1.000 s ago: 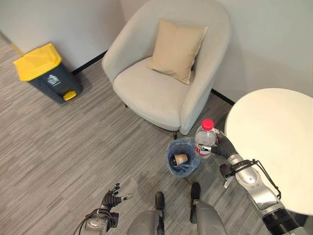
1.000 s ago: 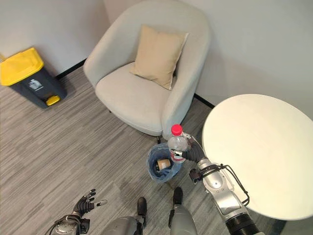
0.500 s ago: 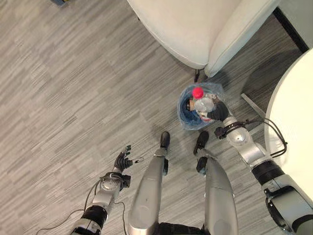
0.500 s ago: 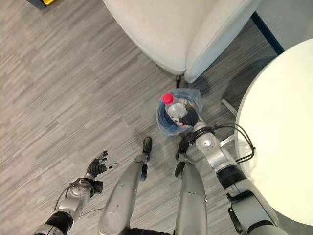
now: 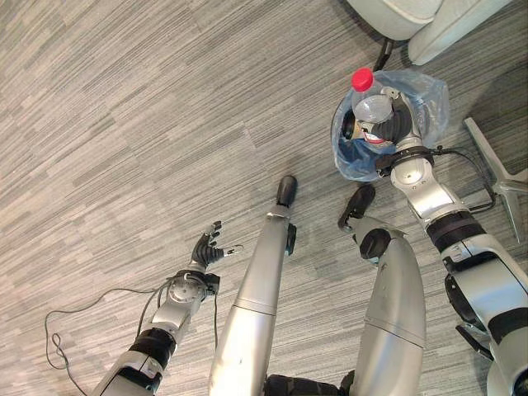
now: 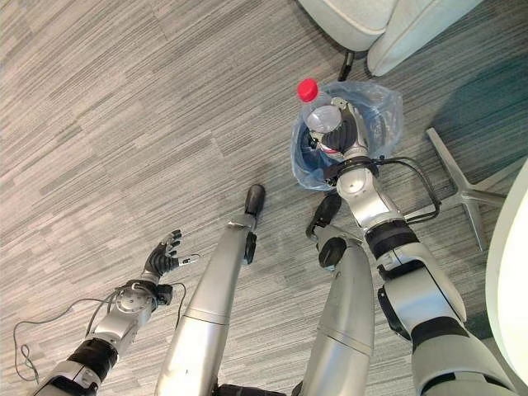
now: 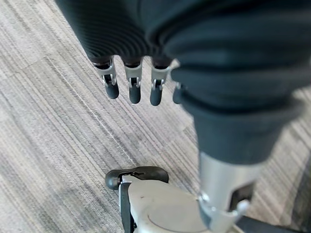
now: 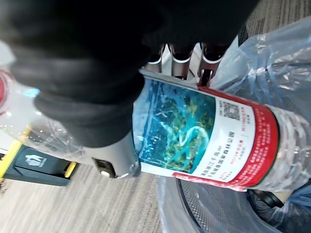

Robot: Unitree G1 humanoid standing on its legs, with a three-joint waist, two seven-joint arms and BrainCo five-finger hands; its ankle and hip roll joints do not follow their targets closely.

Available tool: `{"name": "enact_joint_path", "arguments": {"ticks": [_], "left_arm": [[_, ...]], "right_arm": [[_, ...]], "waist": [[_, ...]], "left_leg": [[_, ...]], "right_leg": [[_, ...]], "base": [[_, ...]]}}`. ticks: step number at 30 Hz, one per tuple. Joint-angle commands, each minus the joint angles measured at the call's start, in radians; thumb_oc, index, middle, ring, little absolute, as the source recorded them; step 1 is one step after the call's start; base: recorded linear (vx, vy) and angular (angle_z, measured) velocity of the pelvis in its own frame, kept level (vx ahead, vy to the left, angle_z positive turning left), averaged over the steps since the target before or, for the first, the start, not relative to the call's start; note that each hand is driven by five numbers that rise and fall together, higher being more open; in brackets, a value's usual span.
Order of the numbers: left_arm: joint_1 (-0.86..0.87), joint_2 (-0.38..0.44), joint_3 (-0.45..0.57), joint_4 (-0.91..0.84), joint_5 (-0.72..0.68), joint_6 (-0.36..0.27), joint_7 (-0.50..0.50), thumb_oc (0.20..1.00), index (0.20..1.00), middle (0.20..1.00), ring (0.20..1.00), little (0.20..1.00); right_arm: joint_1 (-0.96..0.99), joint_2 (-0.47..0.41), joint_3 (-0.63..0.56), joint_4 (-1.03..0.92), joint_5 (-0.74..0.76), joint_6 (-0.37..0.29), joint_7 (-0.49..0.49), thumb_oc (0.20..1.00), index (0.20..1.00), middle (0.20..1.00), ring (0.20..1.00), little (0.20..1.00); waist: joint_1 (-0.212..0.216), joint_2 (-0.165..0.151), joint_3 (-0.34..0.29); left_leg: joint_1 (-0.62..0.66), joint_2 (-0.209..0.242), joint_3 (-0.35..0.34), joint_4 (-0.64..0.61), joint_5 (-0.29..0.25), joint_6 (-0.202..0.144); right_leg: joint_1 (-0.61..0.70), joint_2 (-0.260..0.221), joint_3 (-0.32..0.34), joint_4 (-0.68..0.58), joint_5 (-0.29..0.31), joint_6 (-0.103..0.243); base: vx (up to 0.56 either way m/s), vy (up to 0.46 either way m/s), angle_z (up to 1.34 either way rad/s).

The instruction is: Gather garbage on tea table into small bin, then transfer packed bag to large trash can.

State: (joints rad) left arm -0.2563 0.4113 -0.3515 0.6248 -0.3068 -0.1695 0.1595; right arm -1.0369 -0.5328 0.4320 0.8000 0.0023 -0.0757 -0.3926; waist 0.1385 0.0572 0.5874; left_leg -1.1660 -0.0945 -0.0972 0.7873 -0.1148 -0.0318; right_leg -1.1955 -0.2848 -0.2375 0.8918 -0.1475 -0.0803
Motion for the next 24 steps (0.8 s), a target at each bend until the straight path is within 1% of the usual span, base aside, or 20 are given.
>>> {"name": "enact_joint_path", "arguments": {"ticks": [1, 2, 4, 8, 9, 12, 15, 17, 18, 20, 21, 22, 23, 24], "left_arm": [[0.062, 0.016, -0.020, -0.036, -0.027, -0.024, 0.008, 1.000, 1.000, 1.000, 1.000, 1.000], [0.060, 0.018, -0.022, -0.041, -0.029, -0.024, 0.009, 1.000, 1.000, 1.000, 1.000, 1.000], [0.049, 0.015, -0.025, -0.049, -0.033, -0.027, 0.013, 1.000, 1.000, 1.000, 1.000, 1.000], [0.043, 0.006, -0.017, -0.051, -0.026, -0.026, 0.023, 1.000, 1.000, 1.000, 1.000, 1.000], [0.042, 0.001, -0.006, -0.053, -0.024, -0.026, 0.025, 1.000, 1.000, 1.000, 1.000, 1.000], [0.044, -0.008, 0.010, -0.045, -0.011, -0.027, 0.030, 1.000, 1.000, 1.000, 1.000, 1.000], [0.049, -0.010, 0.023, -0.042, 0.006, -0.029, 0.031, 1.000, 1.000, 1.000, 1.000, 1.000], [0.054, -0.007, 0.031, -0.038, 0.019, -0.028, 0.030, 1.000, 1.000, 1.000, 1.000, 1.000], [0.059, 0.002, 0.030, -0.039, 0.033, -0.031, 0.028, 1.000, 1.000, 1.000, 1.000, 1.000], [0.056, 0.019, 0.026, -0.030, 0.037, -0.032, 0.024, 1.000, 1.000, 1.000, 1.000, 1.000], [0.055, 0.028, 0.022, -0.027, 0.035, -0.033, 0.026, 1.000, 1.000, 1.000, 1.000, 1.000], [0.056, 0.028, 0.023, -0.027, 0.035, -0.033, 0.026, 1.000, 1.000, 1.000, 1.000, 1.000], [0.055, 0.035, 0.021, -0.025, 0.033, -0.033, 0.030, 1.000, 1.000, 1.000, 1.000, 1.000], [0.052, 0.035, 0.018, -0.019, 0.031, -0.033, 0.031, 1.000, 1.000, 1.000, 1.000, 1.000]], "right_arm": [[-0.023, -0.040, 0.056, 0.037, 0.062, -0.016, -0.014, 0.730, 0.730, 0.730, 0.730, 0.730], [-0.032, -0.039, 0.064, 0.061, 0.067, -0.014, -0.012, 1.000, 1.000, 1.000, 1.000, 1.000], [-0.038, -0.039, 0.073, 0.077, 0.071, -0.012, -0.017, 1.000, 1.000, 1.000, 1.000, 1.000], [-0.009, -0.039, 0.079, 0.045, 0.039, -0.012, -0.030, 1.000, 1.000, 1.000, 1.000, 1.000], [0.017, -0.050, 0.087, 0.012, 0.000, -0.011, -0.033, 1.000, 1.000, 1.000, 1.000, 1.000], [0.072, -0.068, 0.086, -0.052, -0.094, -0.003, -0.043, 1.000, 1.000, 1.000, 1.000, 1.000], [0.111, -0.104, 0.114, -0.120, -0.194, 0.002, -0.036, 1.000, 1.000, 1.000, 1.000, 1.000], [0.123, -0.135, 0.152, -0.138, -0.286, 0.015, -0.032, 1.000, 1.000, 1.000, 1.000, 1.000], [0.125, -0.144, 0.190, -0.123, -0.347, 0.021, -0.016, 1.000, 1.000, 1.000, 1.000, 1.000], [0.111, -0.143, 0.255, -0.067, -0.410, 0.038, 0.006, 1.000, 1.000, 1.000, 1.000, 1.000], [0.107, -0.132, 0.285, -0.028, -0.431, 0.048, 0.019, 1.000, 1.000, 1.000, 1.000, 1.000], [0.106, -0.131, 0.286, -0.026, -0.431, 0.048, 0.019, 1.000, 1.000, 1.000, 1.000, 1.000], [0.101, -0.105, 0.326, 0.025, -0.463, 0.064, 0.032, 1.000, 1.000, 1.000, 1.000, 1.000], [0.105, -0.090, 0.342, 0.046, -0.476, 0.070, 0.038, 1.000, 1.000, 1.000, 1.000, 1.000]], "waist": [[-0.001, 0.038, -0.096], [0.000, 0.038, -0.098], [-0.001, 0.036, -0.104], [-0.008, 0.028, -0.106], [-0.016, 0.022, -0.106], [-0.029, 0.016, -0.100], [-0.039, 0.006, -0.092], [-0.045, 0.001, -0.088], [-0.046, -0.002, -0.084], [-0.049, -0.001, -0.080], [-0.047, 0.002, -0.074], [-0.048, 0.002, -0.074], [-0.047, 0.007, -0.068], [-0.046, 0.009, -0.068]], "left_leg": [[0.044, -0.009, 0.032, -0.013, -0.060, 0.025], [0.042, -0.011, 0.032, -0.016, -0.059, 0.024], [0.046, -0.012, 0.032, -0.034, -0.054, 0.024], [0.070, -0.010, 0.031, -0.070, -0.048, 0.024], [0.081, -0.007, 0.033, -0.084, -0.046, 0.023], [0.115, -0.002, 0.032, -0.125, -0.041, 0.022], [0.141, 0.005, 0.031, -0.151, -0.036, 0.019], [0.153, 0.010, 0.031, -0.165, -0.034, 0.016], [0.161, 0.015, 0.031, -0.173, -0.030, 0.012], [0.161, 0.016, 0.030, -0.176, -0.026, 0.009], [0.159, 0.014, 0.028, -0.174, -0.024, 0.007], [0.159, 0.014, 0.028, -0.174, -0.024, 0.007], [0.147, 0.013, 0.028, -0.169, -0.021, 0.006], [0.141, 0.013, 0.027, -0.168, -0.020, 0.006]], "right_leg": [[0.055, -0.001, 0.108, -0.041, -0.097, 0.105], [0.056, -0.001, 0.107, -0.046, -0.096, 0.105], [0.061, 0.002, 0.103, -0.060, -0.090, 0.107], [0.084, 0.011, 0.097, -0.091, -0.080, 0.109], [0.096, 0.015, 0.096, -0.107, -0.074, 0.112], [0.130, 0.025, 0.093, -0.146, -0.062, 0.118], [0.153, 0.031, 0.090, -0.176, -0.052, 0.126], [0.166, 0.031, 0.086, -0.189, -0.051, 0.130], [0.175, 0.032, 0.083, -0.201, -0.047, 0.135], [0.178, 0.031, 0.083, -0.205, -0.045, 0.137], [0.174, 0.029, 0.083, -0.202, -0.047, 0.137], [0.174, 0.029, 0.083, -0.201, -0.047, 0.137], [0.162, 0.028, 0.084, -0.192, -0.049, 0.135], [0.155, 0.028, 0.083, -0.189, -0.049, 0.135]], "base": [[0.00, 0.017, 0.08], [-0.01, 0.022, 0.10], [-0.01, 0.014, 0.11], [-0.01, -0.003, -0.06], [-0.02, -0.009, -0.06], [0.00, 0.000, 0.00], [0.00, -0.017, -0.06], [0.01, -0.034, -0.05], [0.01, -0.045, -0.04], [0.01, -0.055, -0.03], [0.01, -0.042, 0.00], [0.01, -0.048, 0.07], [0.01, -0.040, 0.06], [0.01, -0.048, 0.06]]}}
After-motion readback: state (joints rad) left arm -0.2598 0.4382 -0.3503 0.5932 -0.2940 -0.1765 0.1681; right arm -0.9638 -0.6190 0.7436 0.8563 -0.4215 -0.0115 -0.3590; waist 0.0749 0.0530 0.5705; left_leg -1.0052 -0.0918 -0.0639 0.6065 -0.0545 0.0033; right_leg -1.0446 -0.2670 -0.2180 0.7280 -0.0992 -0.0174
